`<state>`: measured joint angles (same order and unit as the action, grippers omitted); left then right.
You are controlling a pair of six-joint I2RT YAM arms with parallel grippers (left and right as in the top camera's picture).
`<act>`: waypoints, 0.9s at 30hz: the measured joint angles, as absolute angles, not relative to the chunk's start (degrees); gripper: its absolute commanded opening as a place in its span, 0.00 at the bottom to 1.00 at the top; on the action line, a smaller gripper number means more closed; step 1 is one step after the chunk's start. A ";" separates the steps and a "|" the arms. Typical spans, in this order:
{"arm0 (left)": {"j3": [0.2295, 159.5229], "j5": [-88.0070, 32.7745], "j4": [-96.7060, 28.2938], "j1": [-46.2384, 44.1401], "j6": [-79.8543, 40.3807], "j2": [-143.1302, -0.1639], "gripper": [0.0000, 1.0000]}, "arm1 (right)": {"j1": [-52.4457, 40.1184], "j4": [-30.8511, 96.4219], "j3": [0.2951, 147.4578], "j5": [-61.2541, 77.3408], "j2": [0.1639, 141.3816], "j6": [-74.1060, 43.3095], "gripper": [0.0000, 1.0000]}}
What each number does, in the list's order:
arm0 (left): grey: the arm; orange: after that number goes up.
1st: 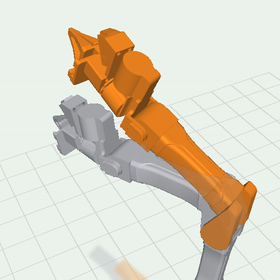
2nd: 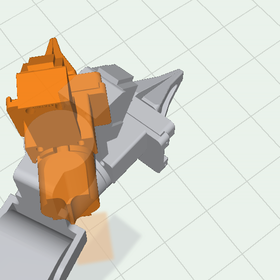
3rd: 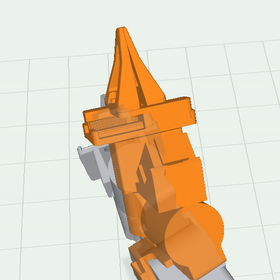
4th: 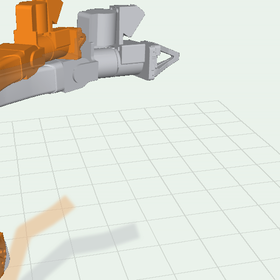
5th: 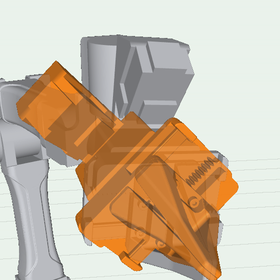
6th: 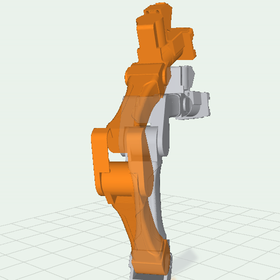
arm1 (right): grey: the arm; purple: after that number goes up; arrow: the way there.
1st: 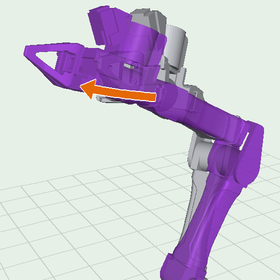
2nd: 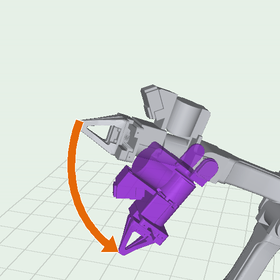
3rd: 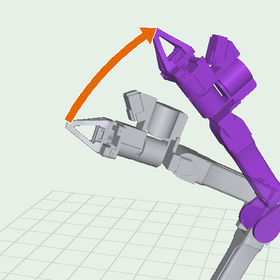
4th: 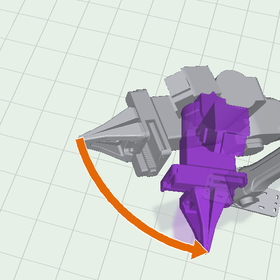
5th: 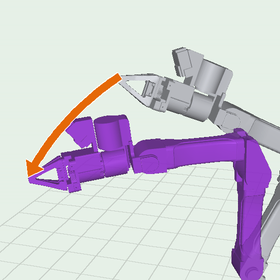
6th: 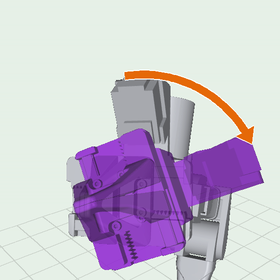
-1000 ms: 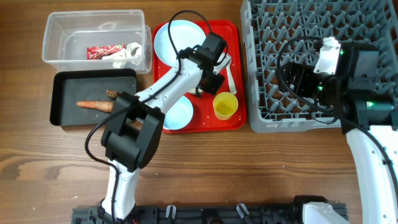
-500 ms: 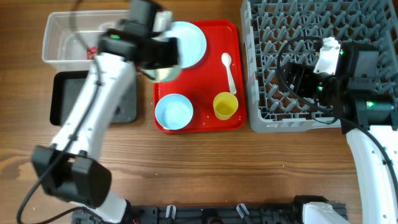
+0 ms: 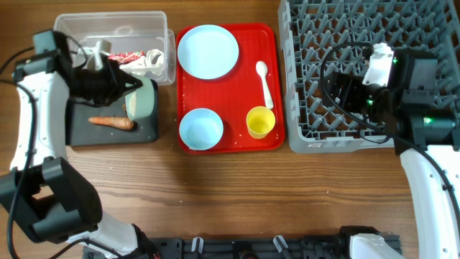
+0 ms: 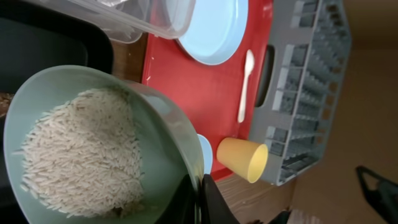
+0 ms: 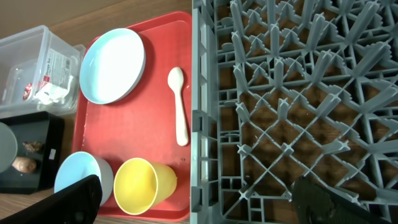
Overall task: Sort waste into correct bins and load items into the dishwasher rack
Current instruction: 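Grasp the rice bowl and pour the rice onto the black tray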
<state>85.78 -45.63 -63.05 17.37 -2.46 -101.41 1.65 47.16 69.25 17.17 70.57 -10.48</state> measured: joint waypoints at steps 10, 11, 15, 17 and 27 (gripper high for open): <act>82.17 -66.06 -58.35 25.52 -1.50 -102.06 0.04 | 1.65 46.48 69.28 17.17 70.57 -10.48 1.00; 82.17 -68.51 -58.19 26.20 -1.50 -102.83 0.04 | 1.65 46.48 69.28 17.17 70.57 -10.48 1.00; 82.15 -73.10 -58.19 27.90 -1.50 -106.67 0.04 | 1.65 46.48 69.28 17.17 70.57 -10.48 1.00; 82.11 -75.46 -58.19 28.29 -1.50 -108.75 0.04 | 1.65 46.48 69.25 17.17 70.57 -10.48 1.00; 82.06 -87.05 -58.26 28.32 -1.61 -111.02 0.04 | 1.65 46.50 69.25 17.17 70.57 -10.48 1.00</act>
<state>82.06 -87.05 -58.26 28.32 -1.61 -111.02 1.65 46.50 69.25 17.17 70.57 -10.48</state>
